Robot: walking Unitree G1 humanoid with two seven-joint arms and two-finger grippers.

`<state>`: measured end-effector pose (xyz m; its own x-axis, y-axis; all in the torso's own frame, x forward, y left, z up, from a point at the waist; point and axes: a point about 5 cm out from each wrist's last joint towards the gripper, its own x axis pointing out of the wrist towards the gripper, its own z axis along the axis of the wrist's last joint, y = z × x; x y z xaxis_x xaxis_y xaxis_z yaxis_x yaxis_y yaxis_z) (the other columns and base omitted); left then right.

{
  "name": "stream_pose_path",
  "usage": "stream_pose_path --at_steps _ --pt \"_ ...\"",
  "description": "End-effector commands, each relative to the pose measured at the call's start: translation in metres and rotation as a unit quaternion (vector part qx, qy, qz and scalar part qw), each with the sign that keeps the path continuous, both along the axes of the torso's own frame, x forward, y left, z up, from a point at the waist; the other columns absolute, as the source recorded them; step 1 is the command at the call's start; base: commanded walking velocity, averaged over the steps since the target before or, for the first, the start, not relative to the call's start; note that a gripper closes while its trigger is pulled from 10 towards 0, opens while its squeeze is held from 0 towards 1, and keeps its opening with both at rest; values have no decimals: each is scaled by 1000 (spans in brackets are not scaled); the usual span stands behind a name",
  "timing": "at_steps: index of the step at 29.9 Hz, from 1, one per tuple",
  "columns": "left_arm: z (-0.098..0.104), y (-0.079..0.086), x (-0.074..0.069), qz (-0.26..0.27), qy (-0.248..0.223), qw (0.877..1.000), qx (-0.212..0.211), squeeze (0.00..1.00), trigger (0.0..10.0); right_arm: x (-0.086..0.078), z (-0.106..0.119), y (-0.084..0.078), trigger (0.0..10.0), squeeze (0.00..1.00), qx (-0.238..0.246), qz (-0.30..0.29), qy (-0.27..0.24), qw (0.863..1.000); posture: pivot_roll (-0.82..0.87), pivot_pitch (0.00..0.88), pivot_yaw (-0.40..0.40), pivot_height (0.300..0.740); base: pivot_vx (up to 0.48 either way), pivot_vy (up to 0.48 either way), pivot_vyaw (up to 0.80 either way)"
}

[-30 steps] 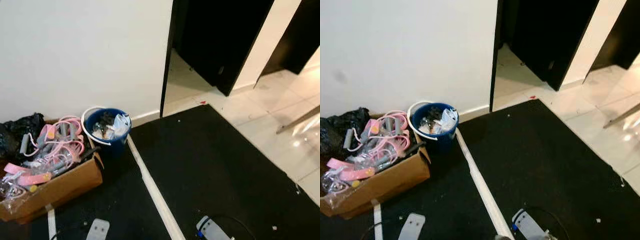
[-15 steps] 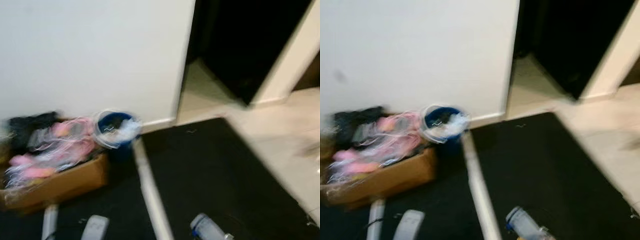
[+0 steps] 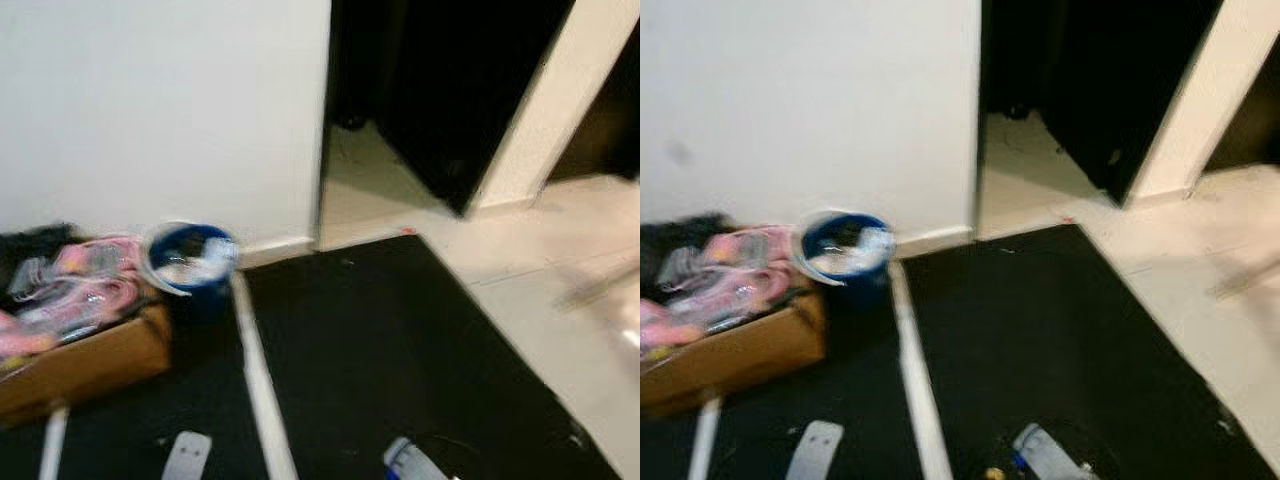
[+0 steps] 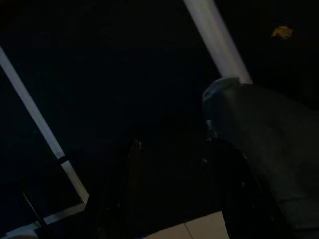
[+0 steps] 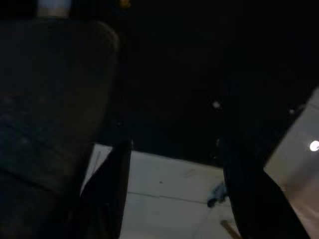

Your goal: Picking trash to rubbish bin

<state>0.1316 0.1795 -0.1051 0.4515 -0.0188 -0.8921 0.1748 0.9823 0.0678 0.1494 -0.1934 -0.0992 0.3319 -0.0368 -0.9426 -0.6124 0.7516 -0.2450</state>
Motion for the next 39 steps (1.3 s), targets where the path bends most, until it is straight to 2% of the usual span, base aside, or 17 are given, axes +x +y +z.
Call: stream_pose_path --at_steps 1,4,11,18,22,32,35,39 --pt "-5 -5 -13 -5 27 1000 -7 0 10000 -3 -1 -1 10000 0 0 0 5 1000 16 29 17 740 0 -480 0" --pt "-5 -5 -13 -5 27 1000 -7 0 10000 -3 -1 -1 10000 0 0 0 5 1000 16 29 17 740 0 -480 0" --pt "-5 -6 -12 -4 26 1000 -10 0 10000 -3 -1 1 10000 0 -3 -1 8 1000 13 26 15 740 0 -475 -788" --pt "-4 -8 -9 -5 23 1000 -11 0 10000 2 1 1 10000 0 -1 -3 -3 1000 10 21 16 740 0 -472 0" --pt "-4 -7 -8 -6 23 1000 -11 0 10000 2 1 4 10000 0 29 -21 3 999 9 19 19 740 0 -472 0" --pt "-3 -7 -7 -6 22 1000 -11 0 10000 5 2 -2 10000 0 16 -16 -4 1000 5 15 17 740 0 -472 749" --pt "-3 -8 -6 -6 21 1000 -11 0 10000 7 3 -6 10000 0 -1 -14 -10 1000 3 14 16 740 0 -472 0" --pt "-3 -8 -6 -7 21 1000 -11 0 10000 8 4 -7 10000 0 1 -17 -10 1000 1 14 17 740 0 -472 0"
